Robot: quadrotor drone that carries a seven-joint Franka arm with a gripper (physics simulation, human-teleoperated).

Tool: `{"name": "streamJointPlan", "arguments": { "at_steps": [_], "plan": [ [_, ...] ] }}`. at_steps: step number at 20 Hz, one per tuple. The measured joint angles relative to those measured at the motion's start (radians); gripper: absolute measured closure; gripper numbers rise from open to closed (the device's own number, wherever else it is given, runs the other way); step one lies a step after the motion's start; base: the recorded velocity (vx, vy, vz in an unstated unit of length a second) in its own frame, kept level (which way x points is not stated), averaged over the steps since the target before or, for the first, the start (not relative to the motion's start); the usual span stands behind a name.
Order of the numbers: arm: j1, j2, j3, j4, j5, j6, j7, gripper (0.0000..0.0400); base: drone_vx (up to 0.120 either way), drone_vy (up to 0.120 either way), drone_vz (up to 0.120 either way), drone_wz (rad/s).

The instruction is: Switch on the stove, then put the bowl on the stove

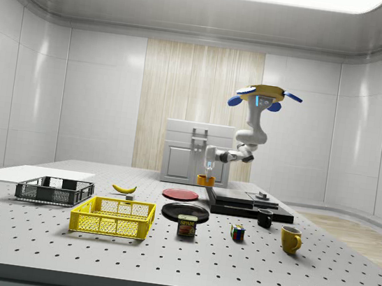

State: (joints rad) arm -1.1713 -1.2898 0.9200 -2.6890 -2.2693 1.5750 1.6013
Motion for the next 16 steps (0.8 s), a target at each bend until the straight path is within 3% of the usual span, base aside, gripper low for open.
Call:
{"name": "streamJointPlan", "arguments": {
  "at_steps": [14, 16],
  "plan": [
    [0.000, 0.000, 0.000, 0.000, 0.000, 0.000, 0.000, 0.0300, -0.120, 0.000, 0.000, 0.000],
    [0.000, 0.001, 0.000, 0.000, 0.000, -0.001, 0.000, 0.0300, -0.120, -0.100, 0.000, 0.000]
  ]
}}
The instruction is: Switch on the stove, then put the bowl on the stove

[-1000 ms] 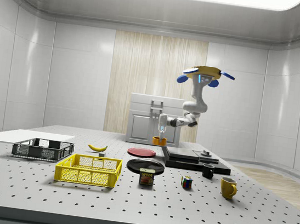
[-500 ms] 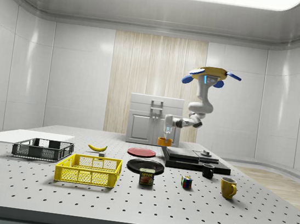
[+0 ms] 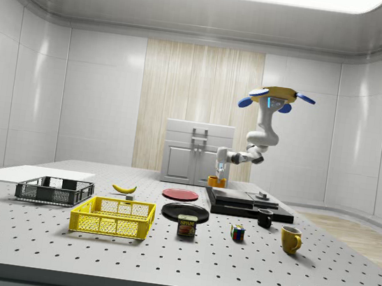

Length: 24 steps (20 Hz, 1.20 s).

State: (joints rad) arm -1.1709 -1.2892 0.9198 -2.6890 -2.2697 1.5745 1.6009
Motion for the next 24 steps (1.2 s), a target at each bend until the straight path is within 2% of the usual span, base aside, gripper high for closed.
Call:
{"name": "streamJointPlan", "arguments": {
  "at_steps": [4, 7, 11, 17, 18, 20, 22, 24],
  "plan": [
    [0.000, 0.000, 0.000, 0.000, 0.000, 0.000, 0.000, 0.0300, -0.120, -0.050, 0.000, 0.000],
    [0.000, 0.000, 0.000, 0.000, 0.000, 0.000, 0.000, 0.0300, -0.107, 0.093, 0.000, 0.000],
    [-0.001, 0.001, -0.004, 0.003, -0.004, 0.003, -0.001, 0.0300, 0.000, 0.010, 0.000, 0.000],
    [-0.009, 0.005, -0.038, 0.033, -0.036, 0.030, -0.004, 0.0300, 0.000, 0.000, 0.000, 0.000],
    [-0.010, 0.006, -0.042, 0.036, -0.039, 0.032, -0.005, 0.0234, 0.000, 0.000, 0.000, 0.000],
    [-0.011, 0.008, -0.047, 0.041, -0.044, 0.036, -0.006, 0.0142, 0.000, 0.000, 0.000, 0.000],
    [-0.011, 0.009, -0.051, 0.044, -0.048, 0.038, -0.007, 0.0086, 0.000, 0.000, 0.000, 0.000],
    [-0.011, 0.010, -0.053, 0.046, -0.050, 0.039, -0.007, 0.0052, 0.000, 0.000, 0.000, 0.000]
  ]
}}
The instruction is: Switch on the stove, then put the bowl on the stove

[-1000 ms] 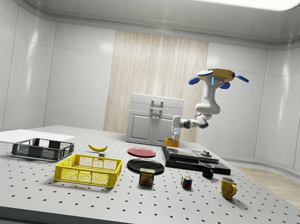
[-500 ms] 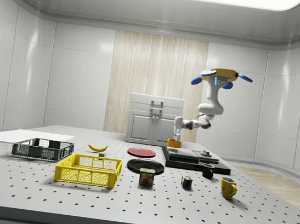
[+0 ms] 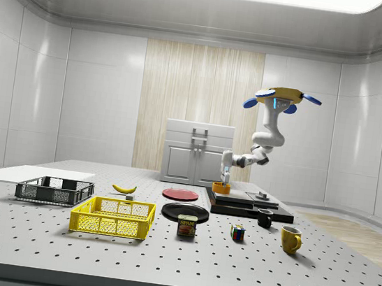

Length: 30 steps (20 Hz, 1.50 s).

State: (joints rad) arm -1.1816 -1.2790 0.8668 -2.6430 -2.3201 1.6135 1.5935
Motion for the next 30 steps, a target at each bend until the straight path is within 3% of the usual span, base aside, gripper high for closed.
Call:
{"name": "streamJointPlan", "arguments": {
  "at_steps": [7, 18, 25, 28, 30],
  "plan": [
    [0.002, 0.004, -0.004, 0.002, -0.005, 0.000, -0.003, 0.0009, 0.000, 0.000, 0.000, 0.000],
    [0.006, 0.009, -0.007, 0.004, -0.010, -0.003, -0.006, 0.0001, 0.000, 0.000, 0.000, 0.000],
    [0.000, 0.018, -0.036, 0.033, -0.037, 0.019, -0.011, 0.0000, 0.000, 0.000, 0.000, 0.000],
    [0.000, 0.021, -0.041, 0.038, -0.043, 0.022, -0.013, 0.0146, 0.000, 0.000, 0.000, 0.000],
    [0.001, 0.022, -0.043, 0.040, -0.045, 0.022, -0.014, 0.0206, 0.000, 0.000, 0.000, 0.000]
  ]
}}
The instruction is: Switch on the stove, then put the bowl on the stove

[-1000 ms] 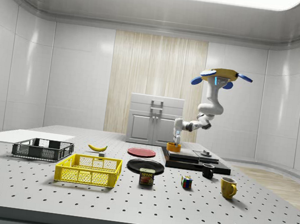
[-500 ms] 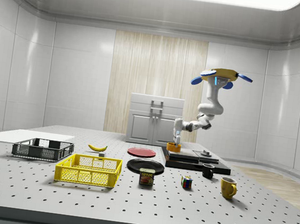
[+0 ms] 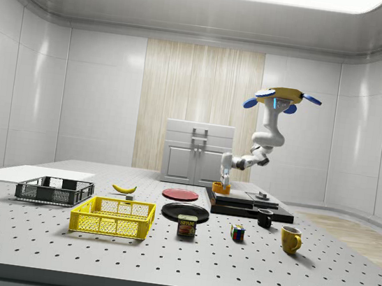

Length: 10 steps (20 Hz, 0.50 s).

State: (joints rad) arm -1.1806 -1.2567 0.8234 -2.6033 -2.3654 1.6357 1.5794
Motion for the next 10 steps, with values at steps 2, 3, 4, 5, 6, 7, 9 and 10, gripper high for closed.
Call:
{"name": "streamJointPlan", "arguments": {
  "at_steps": [2, 3, 4, 5, 6, 7, 9, 10],
  "plan": [
    [0.001, 0.002, -0.002, 0.001, -0.002, 0.000, -0.001, 0.0243, 0.000, 0.000, 0.000, 0.000],
    [0.001, 0.002, -0.002, 0.002, -0.003, 0.000, -0.002, 0.0256, 0.000, 0.000, 0.000, 0.000],
    [0.002, 0.003, -0.003, 0.002, -0.003, 0.000, -0.002, 0.0266, 0.000, 0.000, 0.000, 0.000],
    [0.002, 0.004, -0.003, 0.002, -0.004, -0.001, -0.003, 0.0273, 0.000, 0.000, 0.000, 0.000],
    [0.003, 0.004, -0.003, 0.002, -0.005, -0.001, -0.003, 0.0279, 0.000, 0.000, 0.000, 0.000],
    [0.003, 0.005, -0.004, 0.002, -0.005, -0.002, -0.004, 0.0284, 0.000, 0.000, 0.000, 0.000],
    [0.005, 0.005, -0.002, 0.000, -0.004, -0.004, -0.004, 0.0290, 0.000, 0.000, 0.000, 0.000],
    [0.007, 0.005, 0.001, -0.004, -0.001, -0.008, -0.004, 0.0292, 0.000, 0.000, 0.000, 0.000]
  ]
}}
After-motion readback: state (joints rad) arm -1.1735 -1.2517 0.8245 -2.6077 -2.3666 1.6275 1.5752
